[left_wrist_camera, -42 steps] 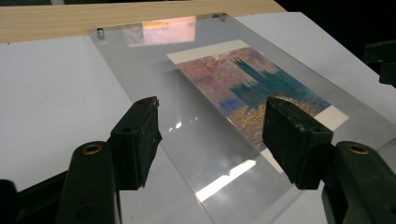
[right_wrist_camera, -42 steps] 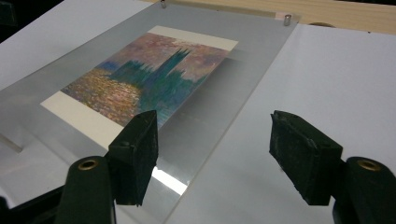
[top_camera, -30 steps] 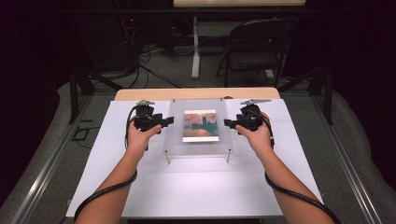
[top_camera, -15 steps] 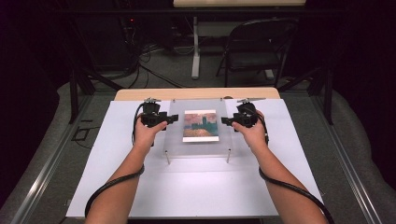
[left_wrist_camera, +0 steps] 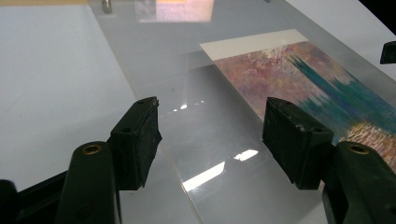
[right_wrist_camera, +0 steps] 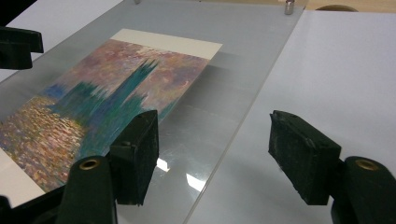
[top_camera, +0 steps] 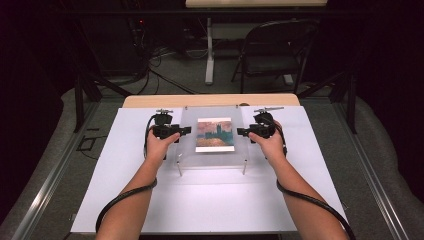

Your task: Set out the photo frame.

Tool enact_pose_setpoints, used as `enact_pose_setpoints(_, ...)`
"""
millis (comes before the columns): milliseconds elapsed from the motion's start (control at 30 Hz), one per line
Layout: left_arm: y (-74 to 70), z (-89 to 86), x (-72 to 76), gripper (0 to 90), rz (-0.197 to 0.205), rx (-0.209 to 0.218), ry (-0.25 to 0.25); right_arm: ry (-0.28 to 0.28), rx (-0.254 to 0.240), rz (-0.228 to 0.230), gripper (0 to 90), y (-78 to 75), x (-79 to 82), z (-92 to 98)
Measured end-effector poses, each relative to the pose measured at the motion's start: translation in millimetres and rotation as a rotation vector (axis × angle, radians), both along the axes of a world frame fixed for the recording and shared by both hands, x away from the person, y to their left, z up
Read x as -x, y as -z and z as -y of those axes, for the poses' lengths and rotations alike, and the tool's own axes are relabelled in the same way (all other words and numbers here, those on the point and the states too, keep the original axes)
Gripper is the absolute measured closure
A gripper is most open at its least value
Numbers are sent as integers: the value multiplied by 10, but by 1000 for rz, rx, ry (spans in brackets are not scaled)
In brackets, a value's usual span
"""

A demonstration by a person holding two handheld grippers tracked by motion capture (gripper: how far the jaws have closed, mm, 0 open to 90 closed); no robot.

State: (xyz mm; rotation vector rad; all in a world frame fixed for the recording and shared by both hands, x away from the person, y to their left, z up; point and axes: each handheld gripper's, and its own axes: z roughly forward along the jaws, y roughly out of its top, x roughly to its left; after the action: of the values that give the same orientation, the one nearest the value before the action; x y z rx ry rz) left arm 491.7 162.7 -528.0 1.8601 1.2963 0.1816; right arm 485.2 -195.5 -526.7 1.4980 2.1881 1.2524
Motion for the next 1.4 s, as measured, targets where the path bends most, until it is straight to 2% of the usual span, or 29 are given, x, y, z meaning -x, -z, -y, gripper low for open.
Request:
enact_pose_setpoints(367,38,-9,-10,351,-15,2,1,-6,-34,-43,331,44,-40,-44)
enact_pose_setpoints(500,55,-24,-9,349,-27,17,-1,-12,-46,-61,331,64,-55,-85)
enact_pose_setpoints(967,121,-66,-29,346,-70,56,-3,-6,-41,-85,316,88,-113,-135)
enact_pose_setpoints(1233,143,-62,-66,330,-82,70,-13,-2,-92,-130,297,126,-156,-105)
enact_pose_setpoints(1400,148,-58,-88,326,-87,73,-15,-1,-92,-137,293,126,-174,-108)
